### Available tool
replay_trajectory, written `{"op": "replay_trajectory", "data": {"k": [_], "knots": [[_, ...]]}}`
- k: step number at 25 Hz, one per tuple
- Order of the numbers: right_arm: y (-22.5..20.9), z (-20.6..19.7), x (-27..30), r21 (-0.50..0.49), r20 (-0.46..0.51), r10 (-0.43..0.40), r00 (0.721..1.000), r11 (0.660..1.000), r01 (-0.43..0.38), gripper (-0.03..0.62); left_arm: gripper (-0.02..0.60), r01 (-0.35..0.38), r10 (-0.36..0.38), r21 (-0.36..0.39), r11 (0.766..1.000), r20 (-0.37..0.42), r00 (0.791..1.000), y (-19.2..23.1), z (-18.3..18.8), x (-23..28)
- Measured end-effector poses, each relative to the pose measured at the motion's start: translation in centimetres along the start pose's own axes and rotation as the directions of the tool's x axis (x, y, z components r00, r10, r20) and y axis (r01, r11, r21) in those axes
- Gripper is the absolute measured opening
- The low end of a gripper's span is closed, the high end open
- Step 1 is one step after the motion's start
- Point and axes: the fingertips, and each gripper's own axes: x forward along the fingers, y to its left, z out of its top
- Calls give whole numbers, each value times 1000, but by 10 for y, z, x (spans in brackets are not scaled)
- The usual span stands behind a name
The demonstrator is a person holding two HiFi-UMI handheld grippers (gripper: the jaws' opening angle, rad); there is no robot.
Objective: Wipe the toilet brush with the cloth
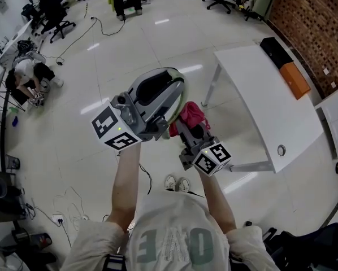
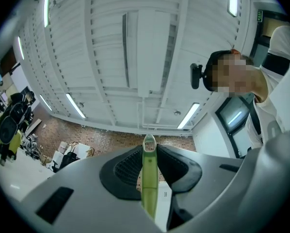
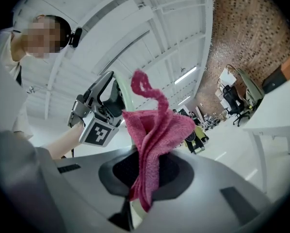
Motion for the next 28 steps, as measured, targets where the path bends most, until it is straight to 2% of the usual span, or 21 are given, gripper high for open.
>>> {"op": "replay_trajectory", "data": {"k": [3,6,8,11,14,17,19,24,28], "knots": [[0,-2,1,-22,-9,-14,1000,1000,14,31,100,-29,29,20,999,1,1000,6,8,1],[9,1,-11,-142,-25,-69,997,988,65,31,100,-97,98,54,994,-12,995,18,6,0],[24,-4,-12,-197,-54,-63,997,979,51,31,100,-131,132,63,989,-7,991,24,4,-1],[31,-27,-3,-209,-137,-72,988,977,42,31,100,-153,153,53,987,17,988,25,3,-1],[18,-40,1,-215,-188,-149,971,971,107,31,100,-152,151,33,988,31,988,17,0,2],[1,-31,-3,-202,-159,-241,957,957,207,31,100,-158,158,8,987,35,987,10,-8,-4],[-6,-26,-9,-193,-138,-273,952,950,244,31,100,-168,168,1,986,31,985,7,-13,-8],[0,-12,-4,-213,-111,-265,958,948,237,31,100,-173,173,12,985,-2,985,3,-20,-10],[13,21,4,-259,-42,-232,972,942,214,31,100,-179,180,28,984,-47,983,2,-34,-11]]}}
